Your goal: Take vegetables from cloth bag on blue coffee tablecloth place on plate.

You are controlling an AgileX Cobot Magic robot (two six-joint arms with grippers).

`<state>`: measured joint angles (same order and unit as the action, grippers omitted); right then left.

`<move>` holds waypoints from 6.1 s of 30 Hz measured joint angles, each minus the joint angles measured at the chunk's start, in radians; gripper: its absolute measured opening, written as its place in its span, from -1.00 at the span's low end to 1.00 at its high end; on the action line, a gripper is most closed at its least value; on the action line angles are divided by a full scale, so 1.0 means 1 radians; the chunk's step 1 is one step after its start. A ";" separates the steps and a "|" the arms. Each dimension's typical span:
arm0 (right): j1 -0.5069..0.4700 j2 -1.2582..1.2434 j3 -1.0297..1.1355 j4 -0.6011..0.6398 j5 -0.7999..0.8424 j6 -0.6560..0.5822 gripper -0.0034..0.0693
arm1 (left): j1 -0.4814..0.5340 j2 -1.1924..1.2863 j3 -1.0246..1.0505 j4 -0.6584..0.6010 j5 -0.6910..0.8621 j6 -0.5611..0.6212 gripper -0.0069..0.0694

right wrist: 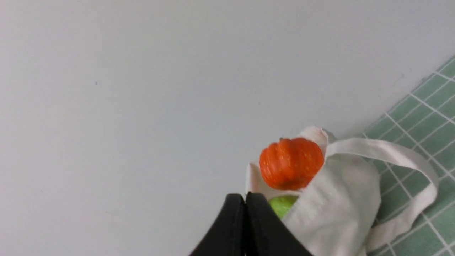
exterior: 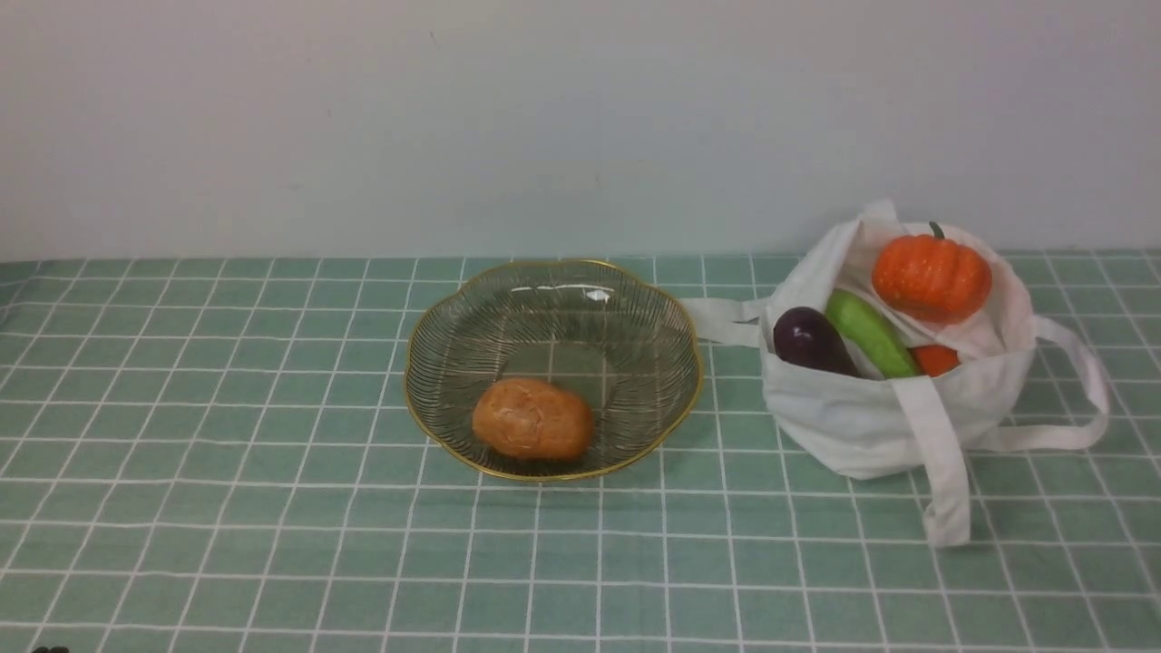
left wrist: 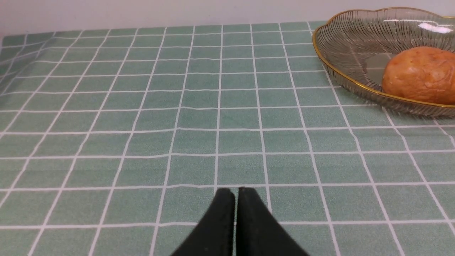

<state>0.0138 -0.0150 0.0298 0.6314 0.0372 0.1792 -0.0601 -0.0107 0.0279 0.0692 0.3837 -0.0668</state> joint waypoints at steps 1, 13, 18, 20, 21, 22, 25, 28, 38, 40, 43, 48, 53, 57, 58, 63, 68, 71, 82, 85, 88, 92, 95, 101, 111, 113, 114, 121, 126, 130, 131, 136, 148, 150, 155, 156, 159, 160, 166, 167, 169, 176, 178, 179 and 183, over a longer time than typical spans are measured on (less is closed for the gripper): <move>0.000 0.000 0.000 0.007 -0.012 -0.007 -0.94 | 0.000 0.000 0.000 0.000 0.000 0.000 -0.84; 0.002 0.233 -0.348 -0.108 0.061 -0.146 -0.94 | 0.000 0.000 0.000 0.000 0.000 0.000 -0.84; 0.002 0.638 -0.717 -0.212 0.449 -0.293 -0.94 | 0.000 0.000 0.000 0.000 0.000 0.000 -0.84; 0.002 0.770 -0.822 -0.225 0.560 -0.372 -0.94 | 0.000 0.000 0.000 0.000 0.000 0.000 -0.84; 0.002 0.839 -0.875 -0.230 0.610 -0.420 -0.94 | 0.000 0.000 0.000 0.000 0.000 0.000 -0.84; 0.002 0.905 -0.924 -0.233 0.652 -0.470 -0.94 | 0.000 0.000 0.000 0.000 0.000 0.000 -0.84; 0.002 1.068 -1.035 -0.233 0.735 -0.587 -0.94 | 0.000 0.000 0.000 0.000 0.000 0.000 -0.84; 0.002 1.240 -1.140 -0.216 0.808 -0.655 -0.89 | 0.000 0.000 0.000 0.000 0.000 0.000 -0.84; 0.083 1.574 -1.304 -0.293 0.723 -0.756 -0.17 | 0.000 0.000 0.000 0.000 0.000 0.000 -0.84; 0.095 1.618 -1.308 -0.339 0.669 -0.756 0.07 | 0.000 0.000 0.000 0.000 0.000 0.000 -0.84; 0.101 1.678 -1.308 -0.420 0.587 -0.759 0.50 | 0.000 0.000 0.000 0.000 0.000 0.000 -0.84; 0.102 1.741 -1.308 -0.510 0.503 -0.760 0.90 | 0.000 0.000 0.000 0.000 0.000 0.000 -0.84; 0.102 1.799 -1.308 -0.579 0.475 -0.760 0.99 | 0.000 0.000 0.000 0.000 0.000 0.000 -0.84; 0.102 1.835 -1.308 -0.614 0.472 -0.760 0.99 | 0.000 0.000 0.000 0.000 0.000 0.000 -0.84; 0.102 1.841 -1.308 -0.625 0.472 -0.756 0.99 | 0.000 0.000 0.000 0.000 0.000 0.000 -0.84; 0.102 1.860 -1.314 -0.686 0.465 -0.745 0.78 | 0.000 0.000 0.000 0.000 0.000 0.000 -0.84; 0.102 1.864 -1.316 -0.722 0.468 -0.740 0.46 | 0.000 0.000 0.000 0.000 0.000 0.000 -0.84; 0.102 1.861 -1.316 -0.735 0.481 -0.739 0.46 | 0.000 0.000 0.000 0.000 0.000 0.000 -0.84; 0.102 1.691 -1.316 -0.631 0.584 -0.737 0.46 | 0.000 0.000 0.000 0.000 0.000 0.000 -0.84; 0.103 1.634 -1.316 -0.514 0.626 -0.737 0.46 | 0.000 0.000 0.000 0.000 0.000 0.000 -0.84; 0.113 1.595 -1.316 -0.397 0.643 -0.737 0.46 | 0.000 0.000 0.000 0.000 0.000 0.000 -0.84; 0.185 1.571 -1.316 -0.161 0.653 -0.790 0.46 | 0.000 0.000 0.000 0.000 0.000 0.000 -0.84; 0.305 1.601 -1.316 -0.010 0.648 -0.944 0.46 | 0.000 0.000 0.000 0.000 0.000 0.000 -0.84; 0.464 1.723 -1.316 0.109 0.531 -1.113 0.46 | 0.000 0.000 0.000 0.000 0.000 0.000 -0.84; 0.501 1.930 -1.316 0.136 0.269 -1.146 0.46 | 0.000 0.000 0.000 0.000 0.000 0.000 -0.84; 0.501 1.948 -1.316 0.136 0.262 -1.148 0.46 | 0.000 0.000 0.000 0.000 0.000 0.000 -0.84; 0.501 1.954 -1.316 0.137 0.258 -1.148 0.46 | 0.000 0.000 0.000 0.000 0.000 0.000 -0.84; 0.501 1.964 -1.316 0.137 0.243 -1.122 0.74 | 0.000 0.000 0.000 0.000 0.000 0.000 -0.84; 0.501 1.962 -1.316 0.137 0.243 -1.103 0.97 | 0.000 0.000 0.000 0.000 0.000 0.000 -0.84; 0.501 1.905 -1.315 0.127 0.249 -1.103 0.97 | 0.000 0.000 0.000 0.000 0.000 0.000 -0.84; 0.501 1.887 -1.315 0.120 0.251 -1.103 0.95 | 0.000 0.000 0.000 0.000 0.000 0.000 -0.84; 0.490 1.652 -1.314 0.092 0.273 -1.059 0.58 | 0.000 0.000 0.000 0.000 0.000 0.000 -0.84; 0.307 1.055 -1.314 0.039 0.468 -0.922 -0.90 | 0.000 0.000 0.000 0.000 0.000 0.000 -0.84; 0.264 0.978 -1.306 0.017 0.492 -0.879 -0.93 | 0.000 0.000 0.000 0.000 0.000 0.000 -0.84; 0.184 0.789 -1.216 -0.054 0.509 -0.735 -0.94 | 0.000 0.000 0.000 0.000 0.000 0.000 -0.84; 0.176 0.763 -1.195 -0.059 0.511 -0.707 -0.94 | 0.000 0.000 0.000 0.000 0.000 0.000 -0.84; 0.166 0.689 -1.110 -0.066 0.518 -0.634 -0.94 | 0.000 0.000 0.000 0.000 0.000 0.000 -0.84; 0.165 0.670 -1.078 -0.067 0.518 -0.621 -0.94 | 0.000 0.000 0.000 0.000 0.000 0.000 -0.84; 0.165 0.644 -0.971 -0.070 0.528 -0.598 -0.94 | 0.000 0.000 0.000 0.000 0.000 0.000 -0.84; 0.165 0.644 -0.955 -0.072 0.533 -0.598 -0.94 | 0.000 0.000 0.000 0.000 0.000 0.000 -0.84; 0.165 0.644 -0.938 -0.084 0.541 -0.601 -0.94 | 0.000 0.000 0.000 0.000 0.000 0.000 -0.84; 0.165 0.644 -0.925 -0.230 0.531 -0.679 -0.94 | 0.000 0.000 0.000 0.000 0.000 0.000 -0.84; 0.165 0.646 -0.925 -0.277 0.510 -0.686 -0.94 | 0.000 0.000 0.000 0.000 0.000 0.000 -0.84; 0.163 0.646 -0.925 -0.312 0.499 -0.689 -0.94 | 0.000 0.000 0.000 0.000 0.000 0.000 -0.84; 0.163 0.647 -0.923 -0.415 0.488 -0.680 -0.94 | 0.000 0.000 0.000 0.000 0.000 0.000 -0.84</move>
<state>0.1773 0.6317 -0.8928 0.2161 0.5255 -0.5007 -0.0601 -0.0107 0.0279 0.0692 0.3837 -0.0668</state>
